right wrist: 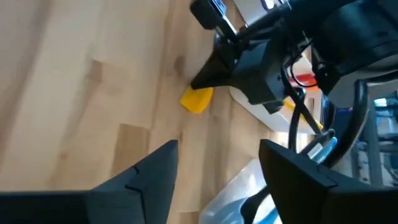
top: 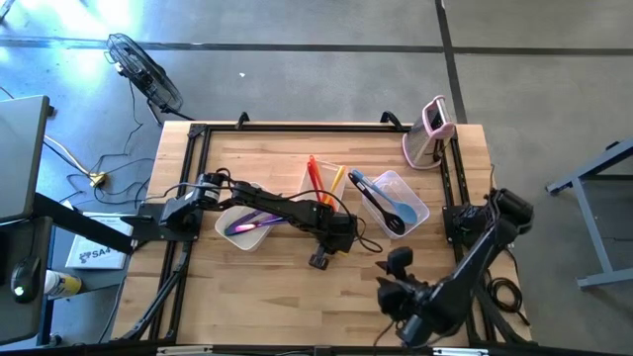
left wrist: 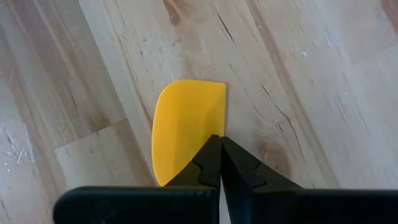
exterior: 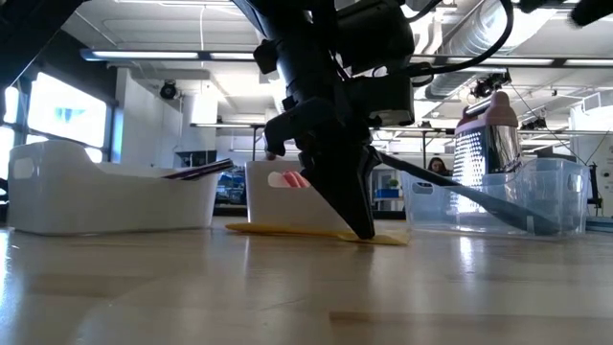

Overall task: Pick & Place Kitchen Items
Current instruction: Put the yellow spatula into the right white bin

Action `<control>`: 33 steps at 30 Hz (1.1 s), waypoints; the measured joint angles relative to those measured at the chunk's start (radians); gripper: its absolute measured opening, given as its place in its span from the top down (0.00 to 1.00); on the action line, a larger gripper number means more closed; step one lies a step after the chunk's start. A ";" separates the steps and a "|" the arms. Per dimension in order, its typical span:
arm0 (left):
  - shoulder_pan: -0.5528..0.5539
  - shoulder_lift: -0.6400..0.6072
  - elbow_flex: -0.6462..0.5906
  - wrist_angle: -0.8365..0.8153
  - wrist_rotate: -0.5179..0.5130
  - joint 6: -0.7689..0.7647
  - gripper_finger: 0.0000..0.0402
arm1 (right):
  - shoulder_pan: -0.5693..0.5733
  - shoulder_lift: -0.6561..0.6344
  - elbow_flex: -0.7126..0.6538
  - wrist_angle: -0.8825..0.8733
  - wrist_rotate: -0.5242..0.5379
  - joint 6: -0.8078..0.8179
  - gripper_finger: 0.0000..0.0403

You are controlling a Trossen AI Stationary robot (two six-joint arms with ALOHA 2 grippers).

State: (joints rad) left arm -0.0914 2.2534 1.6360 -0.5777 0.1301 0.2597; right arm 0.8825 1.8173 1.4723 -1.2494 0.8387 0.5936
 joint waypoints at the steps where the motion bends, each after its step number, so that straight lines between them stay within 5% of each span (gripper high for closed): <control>1: 0.000 0.000 0.000 0.000 0.001 0.000 1.00 | -0.013 0.002 0.000 -0.001 -0.004 -0.007 0.47; 8: 0.000 0.000 0.000 0.001 0.006 -0.003 1.00 | -0.090 0.035 0.000 0.062 -0.140 0.002 0.52; 21: 0.000 0.000 0.000 0.000 -0.012 0.001 0.99 | -0.047 0.055 0.000 0.215 -0.105 0.155 0.53; 33: -0.003 0.000 -0.001 0.010 -0.091 0.001 0.89 | 0.005 0.055 0.000 0.432 -0.108 0.163 0.53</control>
State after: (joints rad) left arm -0.0944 2.2536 1.6352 -0.5678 0.0391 0.2607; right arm 0.8876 1.8725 1.4719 -0.8170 0.7303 0.7565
